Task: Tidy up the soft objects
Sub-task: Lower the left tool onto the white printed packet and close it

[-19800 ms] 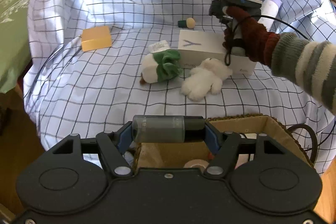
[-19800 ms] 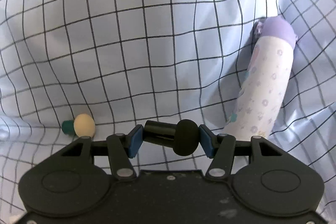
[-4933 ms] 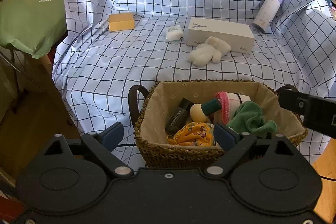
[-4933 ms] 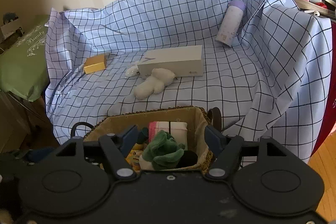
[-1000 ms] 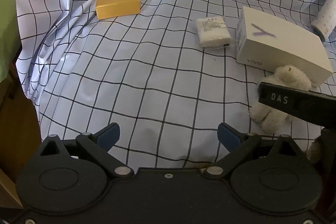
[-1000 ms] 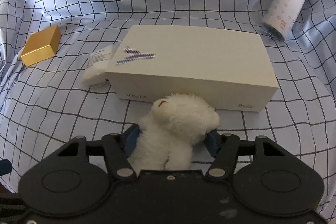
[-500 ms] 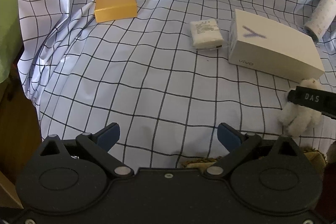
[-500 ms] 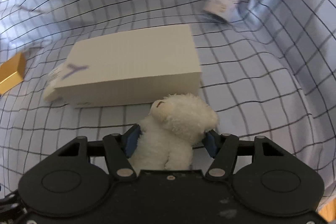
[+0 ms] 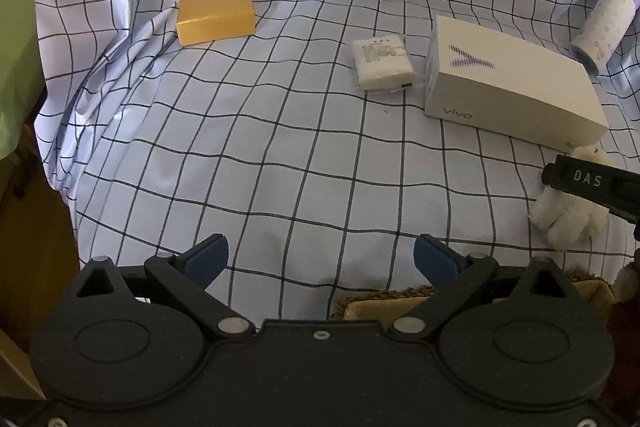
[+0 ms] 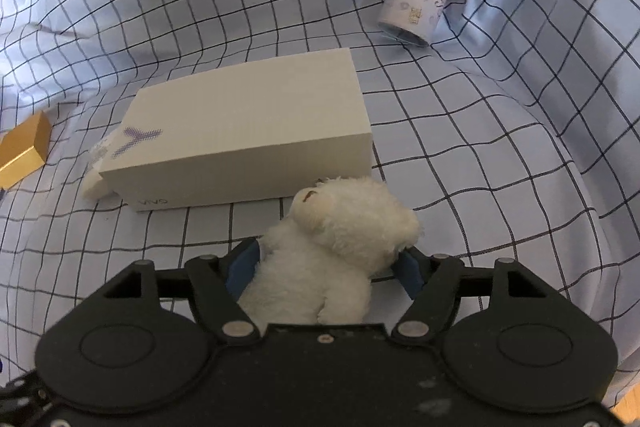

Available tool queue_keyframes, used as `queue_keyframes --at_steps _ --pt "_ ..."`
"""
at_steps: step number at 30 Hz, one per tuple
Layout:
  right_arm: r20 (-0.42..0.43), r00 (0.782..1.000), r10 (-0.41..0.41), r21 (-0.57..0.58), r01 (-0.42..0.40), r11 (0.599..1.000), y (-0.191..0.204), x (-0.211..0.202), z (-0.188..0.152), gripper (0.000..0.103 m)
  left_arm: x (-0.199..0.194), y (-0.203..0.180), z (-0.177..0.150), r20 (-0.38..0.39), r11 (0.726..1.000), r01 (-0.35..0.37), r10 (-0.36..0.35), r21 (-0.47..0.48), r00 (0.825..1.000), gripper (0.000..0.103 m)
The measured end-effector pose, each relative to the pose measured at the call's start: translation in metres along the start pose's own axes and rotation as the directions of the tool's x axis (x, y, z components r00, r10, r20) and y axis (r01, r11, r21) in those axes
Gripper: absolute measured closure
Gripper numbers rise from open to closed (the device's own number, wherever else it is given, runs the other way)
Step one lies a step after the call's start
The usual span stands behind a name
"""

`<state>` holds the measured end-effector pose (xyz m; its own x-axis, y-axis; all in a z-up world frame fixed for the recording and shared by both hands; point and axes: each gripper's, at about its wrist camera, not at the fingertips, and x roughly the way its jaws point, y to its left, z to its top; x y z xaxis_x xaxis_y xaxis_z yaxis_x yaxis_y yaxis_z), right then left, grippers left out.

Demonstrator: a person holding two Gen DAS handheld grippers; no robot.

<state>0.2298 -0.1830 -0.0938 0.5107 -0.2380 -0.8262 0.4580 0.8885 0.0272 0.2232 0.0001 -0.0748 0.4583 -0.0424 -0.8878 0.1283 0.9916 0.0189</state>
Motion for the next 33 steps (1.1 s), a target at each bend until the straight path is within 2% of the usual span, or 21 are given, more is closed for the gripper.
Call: queue_keyframes --at_steps 8,12,17,28,33 --pt "0.010 1.000 0.001 -0.046 -0.001 0.999 0.006 0.002 -0.005 0.021 0.008 -0.001 0.010 0.001 1.000 0.005 -0.005 -0.008 1.000 0.007" --pt "0.009 1.000 0.015 -0.052 -0.014 0.999 0.005 0.003 -0.006 0.019 0.016 -0.001 0.026 -0.001 0.999 0.037 -0.037 -0.025 0.999 0.007" --pt "0.008 0.999 0.032 -0.054 -0.032 0.998 0.004 0.003 -0.006 0.015 0.031 -0.002 0.049 0.008 1.000 0.015 -0.015 -0.022 1.000 0.007" --pt "0.004 0.999 0.050 -0.066 -0.050 0.997 0.004 0.003 -0.007 0.010 0.059 0.009 0.114 0.022 0.987 0.028 -0.025 -0.160 0.999 0.007" --pt "0.002 0.998 0.058 -0.063 -0.058 0.996 0.003 0.004 -0.007 0.009 0.079 0.004 0.129 -0.008 0.981 0.063 -0.066 -0.183 0.998 0.007"
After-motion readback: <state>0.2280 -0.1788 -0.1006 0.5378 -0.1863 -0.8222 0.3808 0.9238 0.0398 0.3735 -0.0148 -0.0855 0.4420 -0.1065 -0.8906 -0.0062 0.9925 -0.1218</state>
